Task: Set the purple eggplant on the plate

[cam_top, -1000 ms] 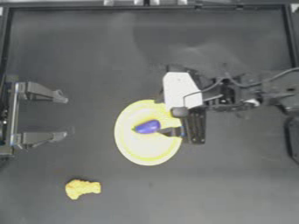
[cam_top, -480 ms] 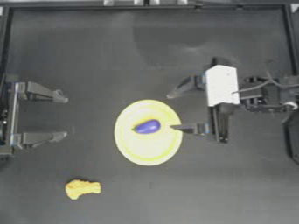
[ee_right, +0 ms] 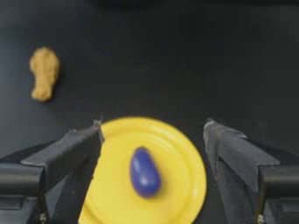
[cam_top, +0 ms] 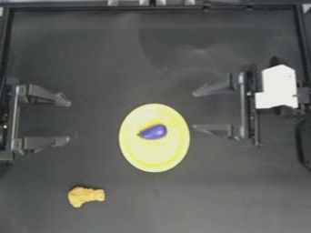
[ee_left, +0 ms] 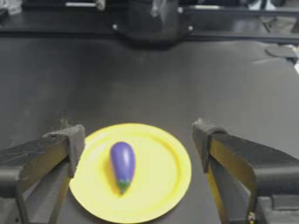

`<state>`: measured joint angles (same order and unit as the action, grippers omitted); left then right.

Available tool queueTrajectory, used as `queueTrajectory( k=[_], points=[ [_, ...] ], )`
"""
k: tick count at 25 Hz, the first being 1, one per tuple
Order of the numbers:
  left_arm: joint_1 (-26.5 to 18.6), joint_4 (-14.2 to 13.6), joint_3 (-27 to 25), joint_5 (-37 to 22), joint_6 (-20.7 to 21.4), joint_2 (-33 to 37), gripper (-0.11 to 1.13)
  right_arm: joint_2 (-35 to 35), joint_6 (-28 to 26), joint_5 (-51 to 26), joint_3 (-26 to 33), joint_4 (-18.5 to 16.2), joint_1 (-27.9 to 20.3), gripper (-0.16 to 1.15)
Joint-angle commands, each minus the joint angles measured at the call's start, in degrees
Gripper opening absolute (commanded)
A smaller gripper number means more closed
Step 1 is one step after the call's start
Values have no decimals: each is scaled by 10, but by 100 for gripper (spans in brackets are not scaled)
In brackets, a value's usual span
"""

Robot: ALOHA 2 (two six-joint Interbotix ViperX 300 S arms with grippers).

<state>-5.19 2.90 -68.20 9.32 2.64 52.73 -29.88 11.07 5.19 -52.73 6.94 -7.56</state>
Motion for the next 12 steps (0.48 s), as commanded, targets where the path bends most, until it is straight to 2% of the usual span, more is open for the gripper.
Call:
queueTrajectory(
  k=[1,12],
  points=[
    [-3,-2,13,4,1,-4,103,-31,0,11,-8,11,3,98],
    [-3,-2,15,4,2,-4,103,-82,0,12,-46,11,4,98]
  ],
)
